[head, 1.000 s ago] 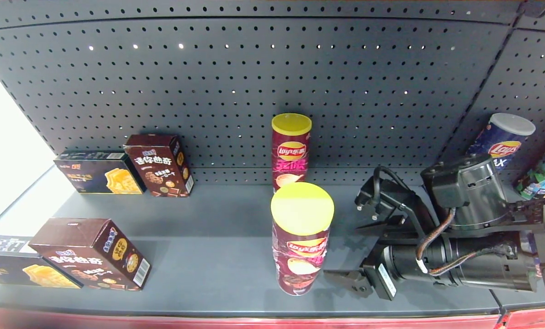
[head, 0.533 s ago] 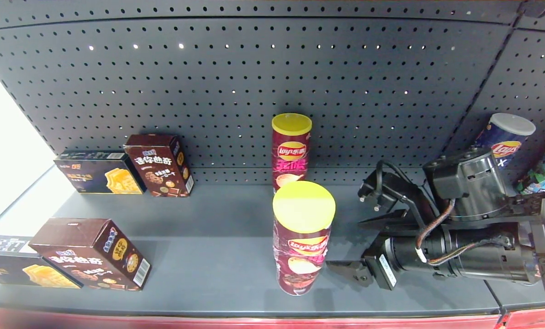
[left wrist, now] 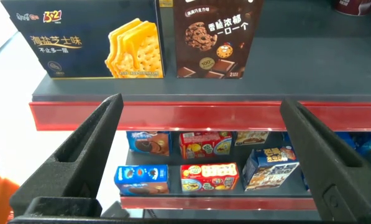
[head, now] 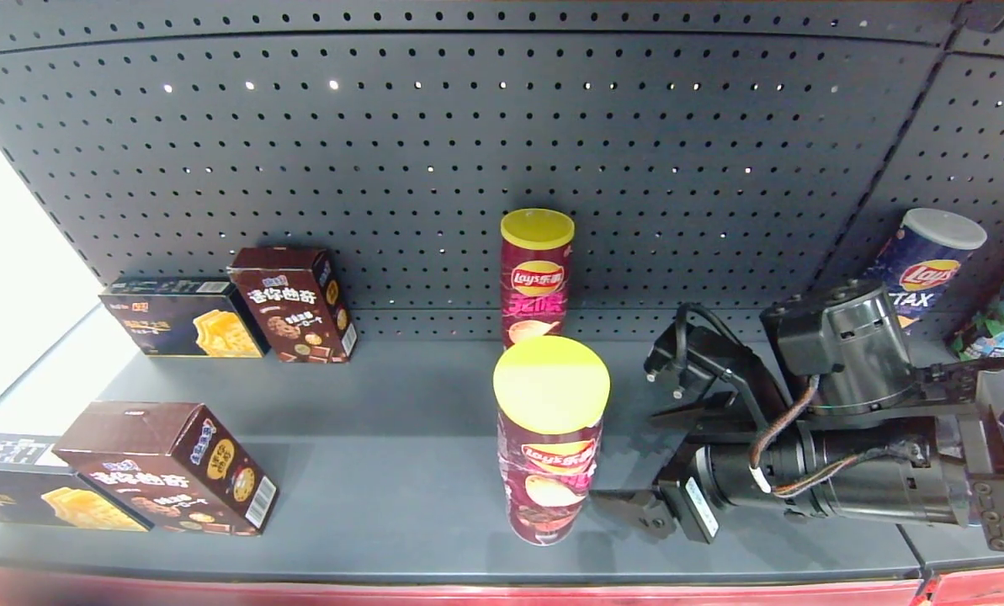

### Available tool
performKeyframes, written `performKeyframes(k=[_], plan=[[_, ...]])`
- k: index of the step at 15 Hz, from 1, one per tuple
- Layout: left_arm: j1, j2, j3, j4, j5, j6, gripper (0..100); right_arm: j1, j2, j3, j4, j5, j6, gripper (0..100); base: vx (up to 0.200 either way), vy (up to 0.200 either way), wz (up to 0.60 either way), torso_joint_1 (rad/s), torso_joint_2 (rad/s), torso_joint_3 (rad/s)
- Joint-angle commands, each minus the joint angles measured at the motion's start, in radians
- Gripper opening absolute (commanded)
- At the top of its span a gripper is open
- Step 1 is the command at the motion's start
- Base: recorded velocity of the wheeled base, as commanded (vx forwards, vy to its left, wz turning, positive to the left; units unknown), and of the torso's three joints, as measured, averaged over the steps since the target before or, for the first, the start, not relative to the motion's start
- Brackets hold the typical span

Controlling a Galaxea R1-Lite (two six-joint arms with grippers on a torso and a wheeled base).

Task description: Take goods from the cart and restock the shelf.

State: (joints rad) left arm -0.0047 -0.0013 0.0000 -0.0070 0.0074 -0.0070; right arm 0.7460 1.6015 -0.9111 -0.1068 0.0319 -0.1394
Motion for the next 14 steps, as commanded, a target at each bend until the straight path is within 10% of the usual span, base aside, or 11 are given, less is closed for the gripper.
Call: performKeyframes(k=[1, 10, 14], plan=[[0.000, 0.001, 0.000, -0.001, 0.000, -0.001, 100, 0.000, 0.002, 0.003, -0.001, 0.000, 0.001, 100, 0.000, 0.000, 0.00, 0.000, 0.00, 0.000], [0.000, 0.001, 0.000, -0.001, -0.001, 0.001, 100, -0.065, -0.298, 0.049, -0.034, -0.035, 0.063, 100, 0.000, 0.000, 0.00, 0.000, 0.00, 0.000], [0.000, 0.001, 0.000, 0.001, 0.000, 0.001, 100, -0.048, -0.680, 0.359, -0.088, -0.041, 0.061, 100, 0.000, 0.000, 0.00, 0.000, 0.00, 0.000]])
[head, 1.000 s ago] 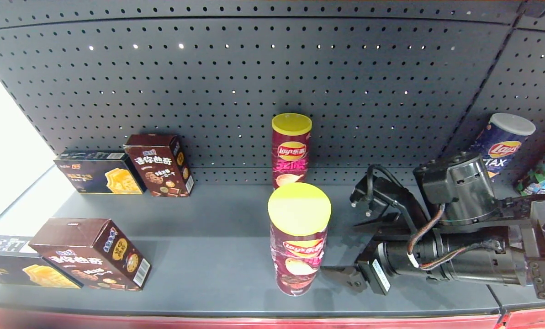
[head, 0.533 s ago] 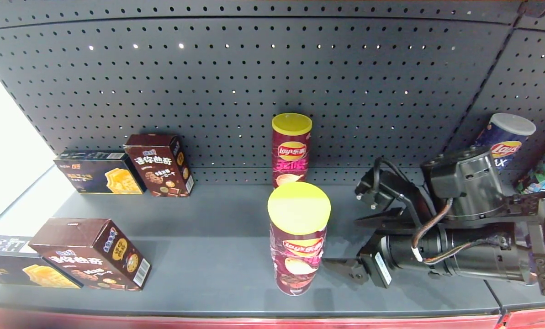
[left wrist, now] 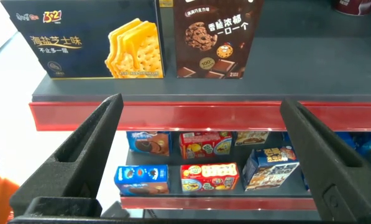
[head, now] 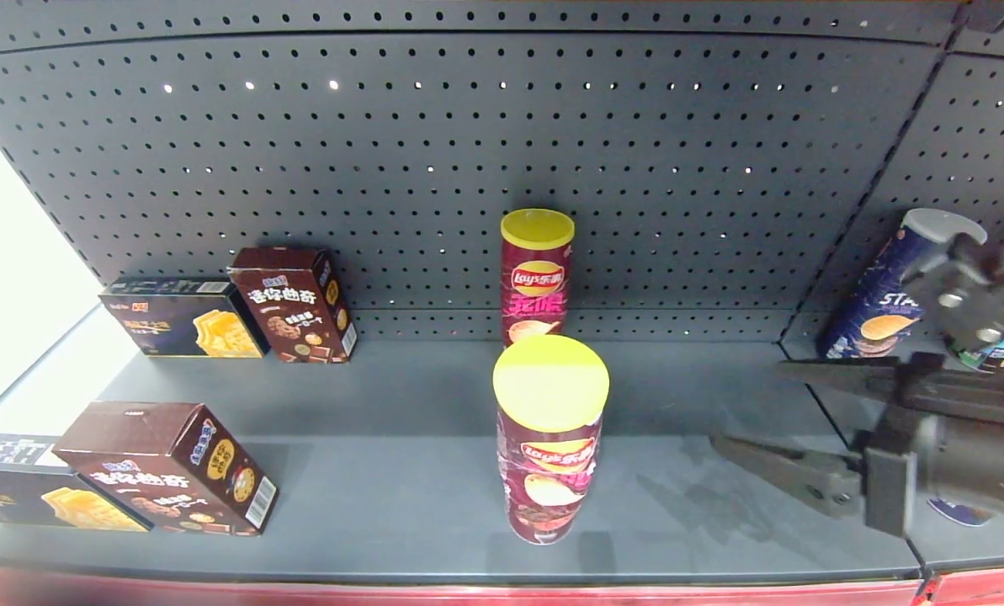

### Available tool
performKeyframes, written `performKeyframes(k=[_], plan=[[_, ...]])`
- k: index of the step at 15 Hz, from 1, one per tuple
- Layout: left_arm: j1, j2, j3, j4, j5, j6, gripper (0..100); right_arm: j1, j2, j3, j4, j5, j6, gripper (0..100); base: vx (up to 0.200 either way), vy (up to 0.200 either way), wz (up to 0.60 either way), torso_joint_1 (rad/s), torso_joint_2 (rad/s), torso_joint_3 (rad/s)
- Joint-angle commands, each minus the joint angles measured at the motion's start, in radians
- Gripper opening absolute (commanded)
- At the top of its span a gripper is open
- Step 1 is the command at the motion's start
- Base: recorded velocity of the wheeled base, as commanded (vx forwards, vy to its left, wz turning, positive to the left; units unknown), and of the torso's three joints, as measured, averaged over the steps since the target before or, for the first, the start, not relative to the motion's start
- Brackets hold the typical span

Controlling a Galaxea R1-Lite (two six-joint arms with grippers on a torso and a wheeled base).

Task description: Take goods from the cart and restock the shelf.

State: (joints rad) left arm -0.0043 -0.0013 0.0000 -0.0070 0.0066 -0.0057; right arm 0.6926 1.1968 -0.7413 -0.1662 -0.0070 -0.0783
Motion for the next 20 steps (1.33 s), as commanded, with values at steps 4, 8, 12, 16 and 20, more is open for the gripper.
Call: performKeyframes(k=[4, 8, 12, 16, 20], plan=[[-0.002, 0.001, 0.000, -0.001, 0.000, 0.000, 100, 0.007, -0.657, 0.510, -0.026, 0.021, 0.008, 100, 0.000, 0.000, 0.00, 0.000, 0.00, 0.000], [0.000, 0.001, 0.000, -0.001, 0.001, 0.000, 100, -0.001, -0.947, 0.683, -0.004, 0.075, 0.091, 100, 0.000, 0.000, 0.00, 0.000, 0.00, 0.000], [0.000, 0.001, 0.000, -0.001, 0.004, -0.002, 100, -0.127, -1.100, 0.703, 0.189, 0.061, 0.098, 100, 0.000, 0.000, 0.00, 0.000, 0.00, 0.000], [0.000, 0.001, 0.000, -0.001, 0.010, -0.002, 100, -0.620, -1.036, 0.703, 0.191, 0.071, 0.088, 100, 0.000, 0.000, 0.00, 0.000, 0.00, 0.000], [0.000, 0.001, 0.000, -0.001, 0.007, -0.002, 100, -0.694, -1.197, 0.712, 0.166, 0.062, 0.104, 100, 0.000, 0.000, 0.00, 0.000, 0.00, 0.000]])
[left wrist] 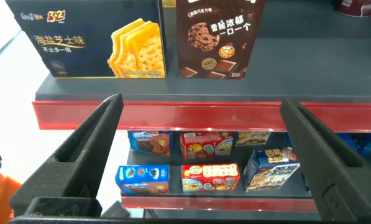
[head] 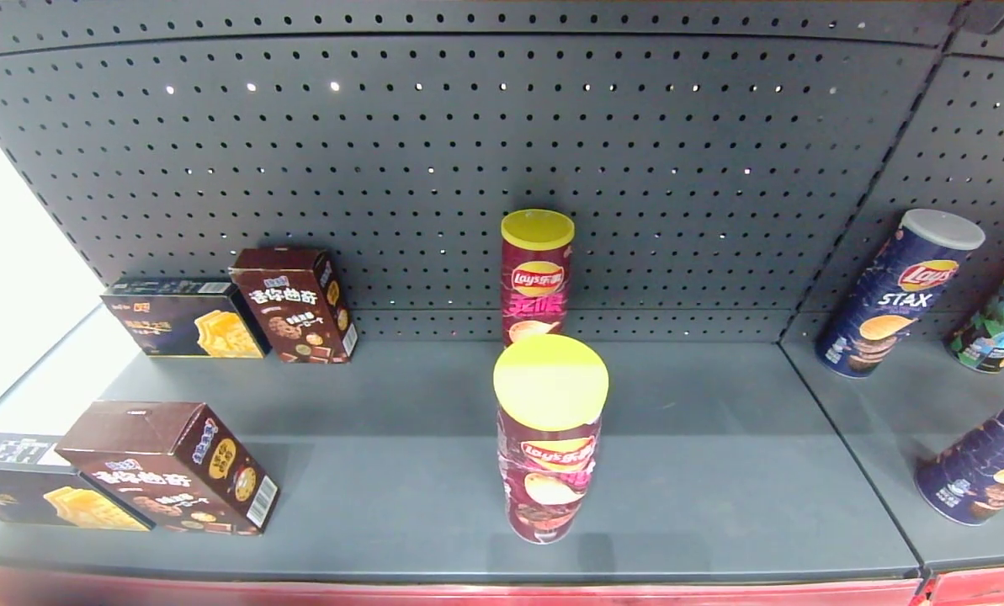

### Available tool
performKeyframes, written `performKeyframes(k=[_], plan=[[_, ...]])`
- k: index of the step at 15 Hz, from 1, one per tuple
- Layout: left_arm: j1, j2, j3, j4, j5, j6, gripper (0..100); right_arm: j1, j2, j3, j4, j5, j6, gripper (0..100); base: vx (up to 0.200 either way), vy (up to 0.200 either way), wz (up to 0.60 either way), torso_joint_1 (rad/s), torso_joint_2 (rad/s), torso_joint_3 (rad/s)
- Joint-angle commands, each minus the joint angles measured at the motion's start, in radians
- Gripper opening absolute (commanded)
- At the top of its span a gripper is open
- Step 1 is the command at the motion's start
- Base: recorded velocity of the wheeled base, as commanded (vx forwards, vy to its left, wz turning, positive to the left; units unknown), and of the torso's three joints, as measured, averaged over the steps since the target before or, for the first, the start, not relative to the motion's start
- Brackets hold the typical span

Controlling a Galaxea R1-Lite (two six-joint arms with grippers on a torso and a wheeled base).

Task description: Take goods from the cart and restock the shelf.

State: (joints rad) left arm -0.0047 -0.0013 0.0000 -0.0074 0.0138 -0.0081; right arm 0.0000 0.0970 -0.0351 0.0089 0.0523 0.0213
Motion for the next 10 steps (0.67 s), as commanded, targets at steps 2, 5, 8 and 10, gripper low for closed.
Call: performKeyframes(k=[2, 5, 8, 10], plan=[[0.000, 0.001, 0.000, 0.000, -0.002, 0.000, 100, -0.002, -0.094, 0.006, -0.010, 0.124, 0.009, 100, 0.000, 0.000, 0.00, 0.000, 0.00, 0.000], [0.000, 0.001, 0.000, 0.000, 0.008, -0.001, 100, -0.003, -0.094, 0.012, -0.009, -0.241, 0.031, 100, 0.000, 0.000, 0.00, 0.000, 0.00, 0.000], [0.000, 0.001, 0.000, 0.000, 0.029, -0.003, 100, -0.003, -0.092, 0.035, -0.009, -0.097, -0.011, 100, 0.000, 0.000, 0.00, 0.000, 0.00, 0.000], [0.000, 0.001, 0.000, 0.000, 0.020, 0.000, 100, -0.002, -0.092, 0.035, -0.010, -0.071, -0.023, 100, 0.000, 0.000, 0.00, 0.000, 0.00, 0.000]])
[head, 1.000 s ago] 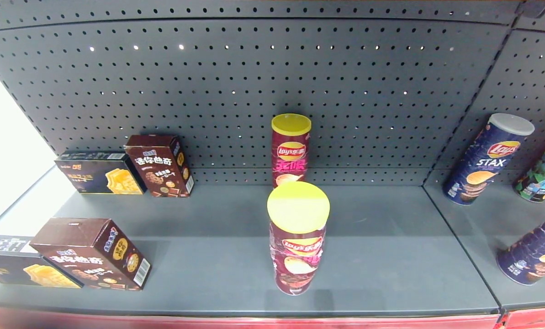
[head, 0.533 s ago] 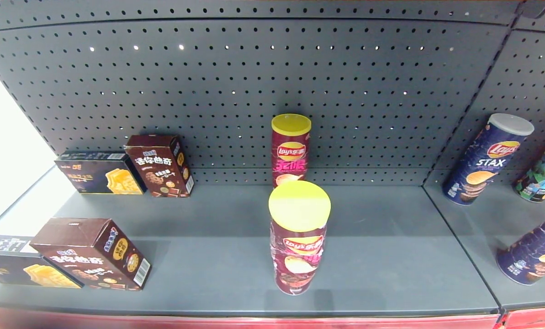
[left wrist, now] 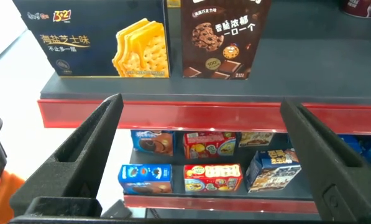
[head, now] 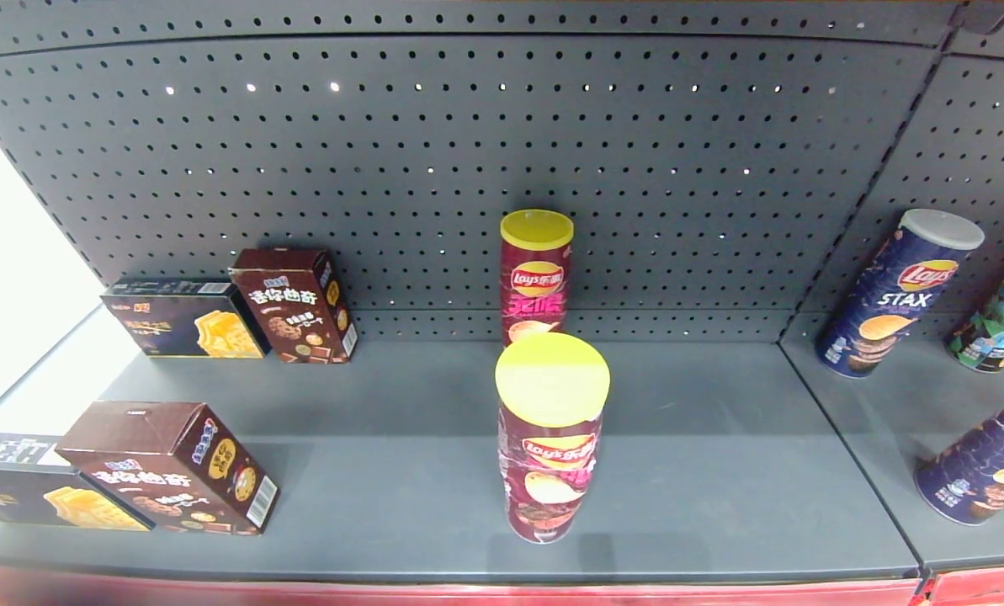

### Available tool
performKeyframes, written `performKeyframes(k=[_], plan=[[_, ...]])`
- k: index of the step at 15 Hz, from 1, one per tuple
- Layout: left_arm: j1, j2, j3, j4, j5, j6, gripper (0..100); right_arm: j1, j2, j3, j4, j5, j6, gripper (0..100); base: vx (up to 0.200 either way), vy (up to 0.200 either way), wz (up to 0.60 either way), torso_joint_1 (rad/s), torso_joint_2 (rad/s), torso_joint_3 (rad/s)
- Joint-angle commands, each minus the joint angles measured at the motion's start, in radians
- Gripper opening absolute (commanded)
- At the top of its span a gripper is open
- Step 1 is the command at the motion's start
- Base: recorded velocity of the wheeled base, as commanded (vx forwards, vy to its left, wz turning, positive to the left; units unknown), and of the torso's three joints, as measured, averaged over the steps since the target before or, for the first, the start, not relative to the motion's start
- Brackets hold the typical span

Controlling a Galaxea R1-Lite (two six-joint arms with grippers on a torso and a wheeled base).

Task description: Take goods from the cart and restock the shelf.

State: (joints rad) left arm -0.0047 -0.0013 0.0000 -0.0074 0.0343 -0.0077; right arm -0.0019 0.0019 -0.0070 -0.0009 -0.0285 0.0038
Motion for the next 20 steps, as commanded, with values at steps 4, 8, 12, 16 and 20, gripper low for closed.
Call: performKeyframes(k=[4, 8, 12, 16, 20], plan=[[0.002, 0.001, 0.000, -0.002, 0.056, 0.015, 100, -0.001, 0.003, 0.005, 0.001, 0.002, -0.007, 100, 0.000, 0.000, 0.00, 0.000, 0.00, 0.000], [0.000, 0.001, 0.000, 0.000, 0.024, 0.011, 100, 0.000, 0.003, 0.005, 0.001, -0.022, -0.007, 100, 0.000, 0.000, 0.00, 0.000, 0.00, 0.000], [0.000, 0.001, 0.000, 0.000, -0.024, 0.009, 100, 0.000, 0.003, 0.007, -0.001, -0.019, -0.005, 100, 0.000, 0.000, 0.00, 0.000, 0.00, 0.000], [0.002, 0.001, 0.000, 0.000, -0.017, 0.002, 100, 0.000, 0.003, 0.007, -0.001, -0.019, -0.005, 100, 0.000, 0.000, 0.00, 0.000, 0.00, 0.000], [0.000, 0.001, 0.000, 0.000, -0.024, 0.009, 100, 0.000, 0.003, 0.007, -0.001, -0.019, -0.005, 100, 0.000, 0.050, 0.00, -0.002, 0.00, -0.001]])
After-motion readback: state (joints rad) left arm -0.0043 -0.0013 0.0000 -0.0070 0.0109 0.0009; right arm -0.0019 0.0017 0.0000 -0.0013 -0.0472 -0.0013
